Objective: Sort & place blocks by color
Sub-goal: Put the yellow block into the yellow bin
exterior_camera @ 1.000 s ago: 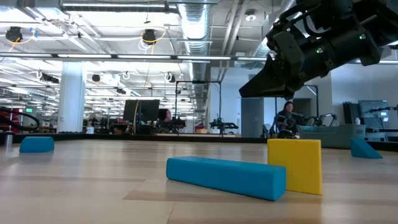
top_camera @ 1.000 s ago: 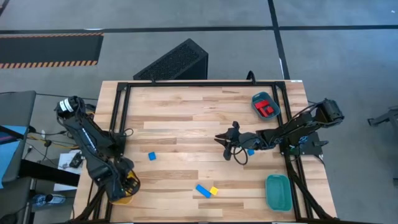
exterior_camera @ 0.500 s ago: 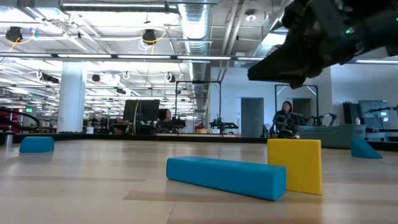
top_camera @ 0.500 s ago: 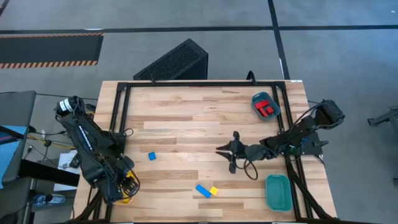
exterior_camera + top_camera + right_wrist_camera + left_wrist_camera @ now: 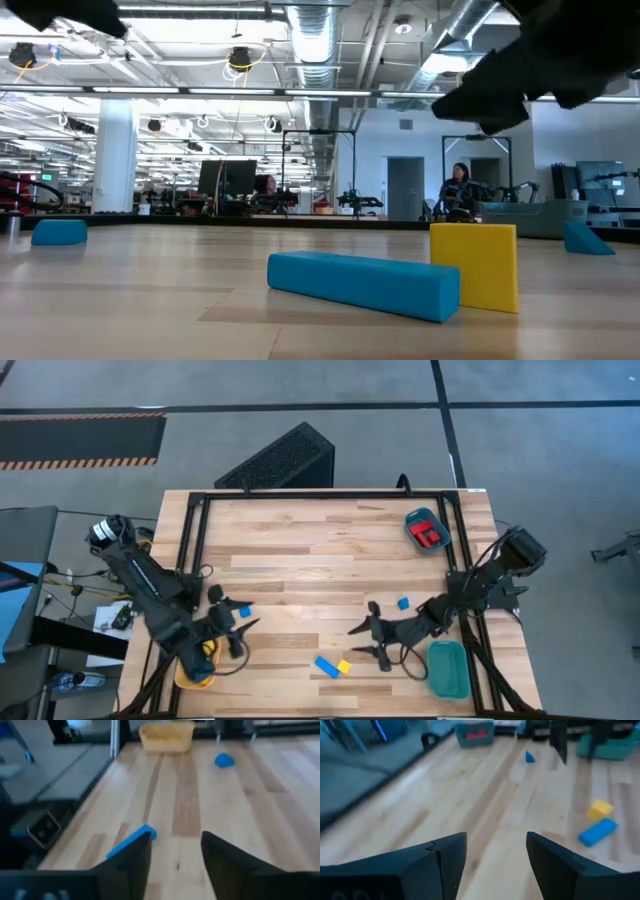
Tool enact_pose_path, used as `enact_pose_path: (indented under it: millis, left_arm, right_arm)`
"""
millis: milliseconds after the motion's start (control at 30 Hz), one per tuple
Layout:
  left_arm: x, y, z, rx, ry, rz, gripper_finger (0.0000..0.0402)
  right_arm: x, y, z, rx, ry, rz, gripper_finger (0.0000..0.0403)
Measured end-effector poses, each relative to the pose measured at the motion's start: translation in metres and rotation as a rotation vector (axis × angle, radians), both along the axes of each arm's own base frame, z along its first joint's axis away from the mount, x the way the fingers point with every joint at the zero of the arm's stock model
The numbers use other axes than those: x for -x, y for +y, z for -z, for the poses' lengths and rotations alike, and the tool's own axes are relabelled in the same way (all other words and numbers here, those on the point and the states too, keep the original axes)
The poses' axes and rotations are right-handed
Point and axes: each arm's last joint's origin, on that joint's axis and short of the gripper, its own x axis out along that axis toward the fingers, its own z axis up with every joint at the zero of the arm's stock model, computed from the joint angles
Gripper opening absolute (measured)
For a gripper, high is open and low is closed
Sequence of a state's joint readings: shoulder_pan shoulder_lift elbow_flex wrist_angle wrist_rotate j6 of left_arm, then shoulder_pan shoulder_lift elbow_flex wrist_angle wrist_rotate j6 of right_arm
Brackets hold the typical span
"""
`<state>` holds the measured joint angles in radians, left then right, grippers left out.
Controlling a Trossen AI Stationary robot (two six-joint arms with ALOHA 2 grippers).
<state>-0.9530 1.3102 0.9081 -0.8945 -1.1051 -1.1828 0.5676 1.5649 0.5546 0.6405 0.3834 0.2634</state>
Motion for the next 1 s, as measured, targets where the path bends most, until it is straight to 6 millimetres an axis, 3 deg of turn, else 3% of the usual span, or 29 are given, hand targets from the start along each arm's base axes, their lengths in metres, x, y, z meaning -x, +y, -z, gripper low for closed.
enact_pose_path:
  millis: [167,367,567,833,1000]
  left_arm:
    - [-0.025,0.014,0.016,-0.053,0.072,0.012,0.0193]
    - [-0.048,0.028,0.037,0.078,0.09,0.074,0.0193]
    - [-0.056,0.031,0.048,0.114,0.032,0.188,0.0193]
    - [-0.063,0.044,0.054,0.091,-0.114,0.144,0.0193]
    - [-0.065,0.054,0.062,0.138,-0.112,0.159,0.0193]
  right_arm:
    - [-0.016,0.016,0.019,-0.014,0.059,0.028,0.0253]
    - [-0.034,0.024,0.035,-0.029,0.127,-0.008,0.025]
    - [-0.043,0.029,0.031,-0.024,0.162,-0.123,0.0245]
    - [-0.049,0.022,0.032,-0.006,0.218,-0.18,0.0245]
    - [-0.052,0.015,0.032,-0.016,0.224,-0.194,0.0245]
